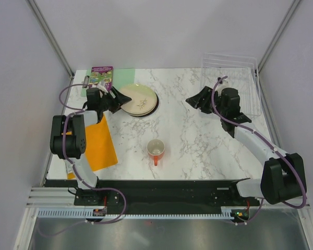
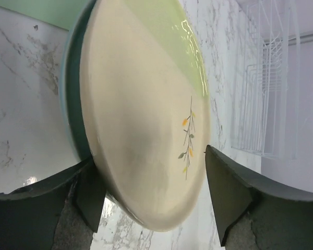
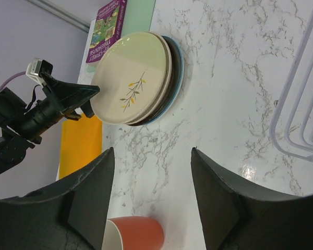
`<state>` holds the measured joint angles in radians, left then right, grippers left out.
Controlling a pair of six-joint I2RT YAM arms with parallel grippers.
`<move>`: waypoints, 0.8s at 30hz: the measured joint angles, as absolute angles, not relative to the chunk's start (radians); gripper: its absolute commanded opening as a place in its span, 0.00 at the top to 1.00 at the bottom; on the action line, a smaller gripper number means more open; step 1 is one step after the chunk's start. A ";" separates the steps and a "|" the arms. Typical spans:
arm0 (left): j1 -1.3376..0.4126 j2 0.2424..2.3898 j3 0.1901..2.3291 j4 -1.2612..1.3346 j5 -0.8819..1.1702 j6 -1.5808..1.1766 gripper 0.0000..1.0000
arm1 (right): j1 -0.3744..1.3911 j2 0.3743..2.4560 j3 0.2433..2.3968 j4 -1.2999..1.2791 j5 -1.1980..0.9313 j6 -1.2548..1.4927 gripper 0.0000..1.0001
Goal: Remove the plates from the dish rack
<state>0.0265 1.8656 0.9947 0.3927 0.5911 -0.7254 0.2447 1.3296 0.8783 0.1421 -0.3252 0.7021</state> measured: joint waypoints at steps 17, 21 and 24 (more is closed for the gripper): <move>-0.043 1.539 0.988 0.019 0.227 -0.494 0.18 | 0.244 1.200 0.855 0.030 -0.277 0.619 0.30; -0.098 1.370 0.955 -0.039 0.180 -0.455 0.10 | 0.244 1.129 0.871 -0.089 -0.189 0.508 0.27; -0.155 1.206 0.924 -0.086 0.155 -0.430 0.00 | 0.244 1.055 0.871 -0.154 -0.110 0.431 0.25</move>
<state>-0.1555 1.2060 0.9241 -0.0856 0.1551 -0.4301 0.2440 1.0550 0.8711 -0.1539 -0.1104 0.4309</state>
